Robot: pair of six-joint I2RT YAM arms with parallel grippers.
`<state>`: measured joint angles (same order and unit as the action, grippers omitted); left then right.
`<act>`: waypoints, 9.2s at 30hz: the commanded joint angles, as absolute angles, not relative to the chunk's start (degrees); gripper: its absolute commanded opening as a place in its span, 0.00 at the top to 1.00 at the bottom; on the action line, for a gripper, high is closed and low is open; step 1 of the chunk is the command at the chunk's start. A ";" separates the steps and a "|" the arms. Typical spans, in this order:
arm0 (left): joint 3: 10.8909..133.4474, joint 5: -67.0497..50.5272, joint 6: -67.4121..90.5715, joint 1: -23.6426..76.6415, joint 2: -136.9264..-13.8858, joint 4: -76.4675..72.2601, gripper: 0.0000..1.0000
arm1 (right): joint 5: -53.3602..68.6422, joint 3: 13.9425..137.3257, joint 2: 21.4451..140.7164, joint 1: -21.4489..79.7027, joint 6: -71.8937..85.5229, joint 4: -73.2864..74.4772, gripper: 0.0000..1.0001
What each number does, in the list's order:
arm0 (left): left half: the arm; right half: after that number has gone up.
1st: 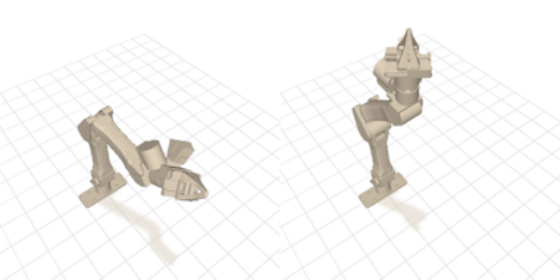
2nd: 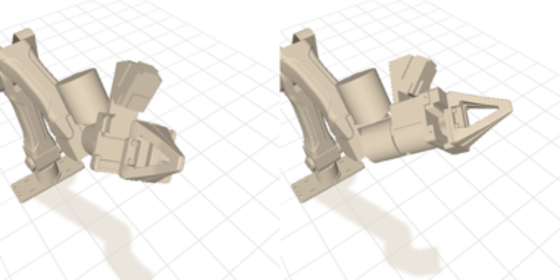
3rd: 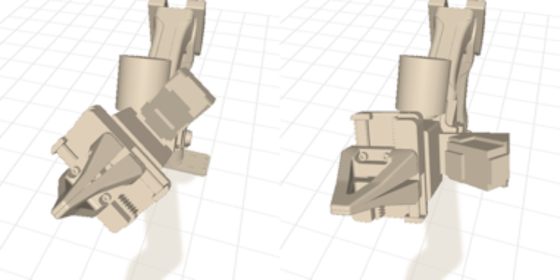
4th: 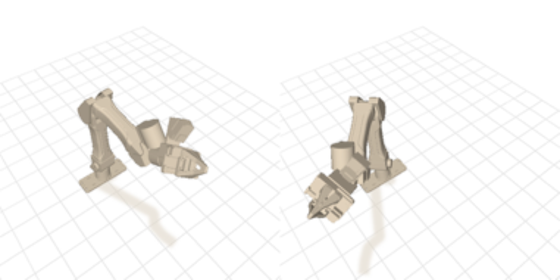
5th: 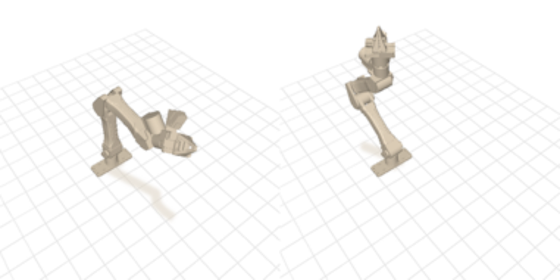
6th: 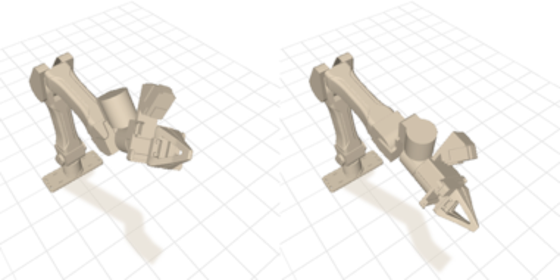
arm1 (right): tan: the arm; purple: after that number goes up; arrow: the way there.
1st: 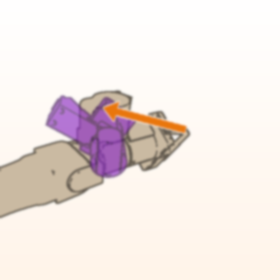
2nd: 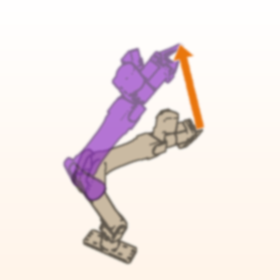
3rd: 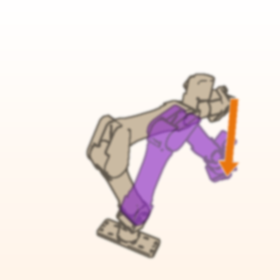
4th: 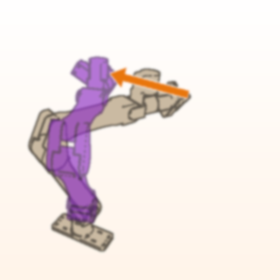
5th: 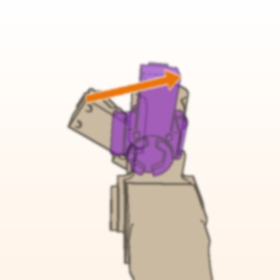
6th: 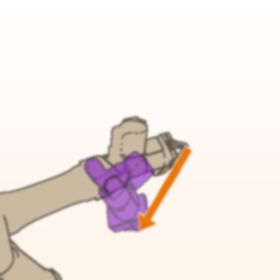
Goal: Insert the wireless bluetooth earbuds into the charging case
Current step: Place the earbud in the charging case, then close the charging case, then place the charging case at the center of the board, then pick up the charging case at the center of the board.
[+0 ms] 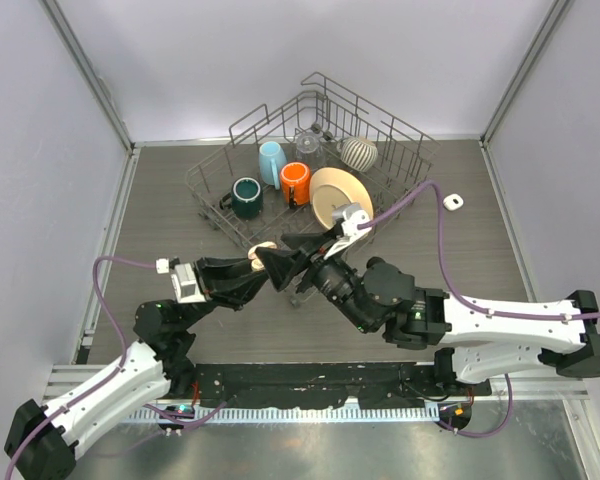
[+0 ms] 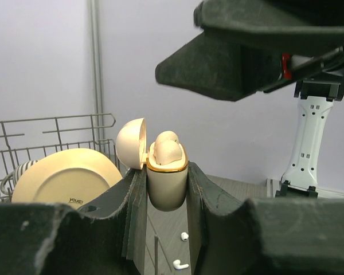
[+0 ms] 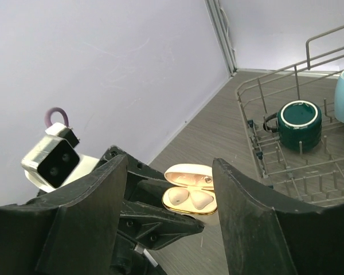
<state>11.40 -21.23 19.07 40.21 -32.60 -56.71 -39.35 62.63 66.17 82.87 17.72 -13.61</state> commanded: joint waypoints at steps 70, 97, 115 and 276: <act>14.77 -23.73 17.49 40.17 -26.55 -46.67 1.00 | -16.78 76.28 67.32 67.41 32.69 28.03 0.27; 7.92 3.43 66.44 40.17 -8.35 12.74 1.00 | -41.48 63.72 50.28 63.46 46.84 32.34 0.25; 4.22 10.20 71.72 40.17 -8.95 24.26 0.97 | -42.89 62.40 50.10 63.02 48.51 32.96 0.25; 44.03 19.07 34.89 40.17 -20.57 38.58 0.00 | -4.56 125.33 138.87 -14.94 34.19 56.78 0.23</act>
